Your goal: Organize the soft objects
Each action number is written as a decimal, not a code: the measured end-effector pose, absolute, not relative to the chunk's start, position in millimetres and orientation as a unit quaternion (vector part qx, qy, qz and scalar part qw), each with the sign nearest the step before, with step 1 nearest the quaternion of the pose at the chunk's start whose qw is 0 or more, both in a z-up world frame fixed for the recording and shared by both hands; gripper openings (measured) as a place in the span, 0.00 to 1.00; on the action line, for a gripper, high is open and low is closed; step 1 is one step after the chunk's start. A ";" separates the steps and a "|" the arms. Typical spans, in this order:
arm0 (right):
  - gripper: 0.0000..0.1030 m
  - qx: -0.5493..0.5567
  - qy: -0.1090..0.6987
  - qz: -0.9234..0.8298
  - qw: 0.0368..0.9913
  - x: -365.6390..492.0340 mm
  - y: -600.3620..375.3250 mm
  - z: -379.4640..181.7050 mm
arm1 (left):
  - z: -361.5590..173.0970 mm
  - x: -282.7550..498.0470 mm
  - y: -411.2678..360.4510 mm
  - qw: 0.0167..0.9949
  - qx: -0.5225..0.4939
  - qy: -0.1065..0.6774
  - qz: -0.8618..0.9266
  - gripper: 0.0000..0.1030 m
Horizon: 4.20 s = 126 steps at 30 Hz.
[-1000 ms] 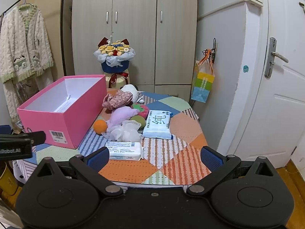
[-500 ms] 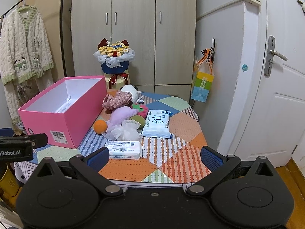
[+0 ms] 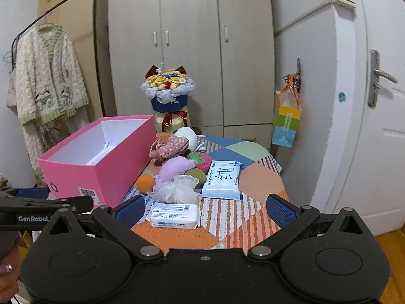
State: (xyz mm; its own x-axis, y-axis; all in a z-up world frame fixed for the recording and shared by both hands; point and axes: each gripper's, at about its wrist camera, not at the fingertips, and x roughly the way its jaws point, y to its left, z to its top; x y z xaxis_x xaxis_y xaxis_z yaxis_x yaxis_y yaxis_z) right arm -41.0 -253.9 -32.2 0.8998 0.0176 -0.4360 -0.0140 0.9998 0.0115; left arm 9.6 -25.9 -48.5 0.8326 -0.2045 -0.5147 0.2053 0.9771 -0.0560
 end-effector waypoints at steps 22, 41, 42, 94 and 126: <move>1.00 0.052 0.350 0.203 0.913 108.2 -278.3 -82.0 | -131.4 77.5 -121.4 0.950 0.056 0.272 -0.142 0.96; 0.98 0.072 0.446 0.256 0.855 194.6 -263.5 -117.4 | -144.2 91.8 -148.3 0.947 0.061 0.271 -0.159 0.85; 0.96 0.064 0.443 0.250 0.859 193.3 -261.8 -117.4 | -143.7 89.5 -147.9 0.948 0.062 0.267 -0.161 0.79; 0.29 -0.041 0.381 0.232 0.894 145.6 -260.8 -96.4 | -118.6 57.5 -98.4 0.915 0.062 0.277 -0.286 0.37; 0.31 -0.061 0.343 0.279 0.895 18.3 -204.9 -39.2 | -55.3 3.2 38.9 0.935 0.063 0.297 -0.183 0.37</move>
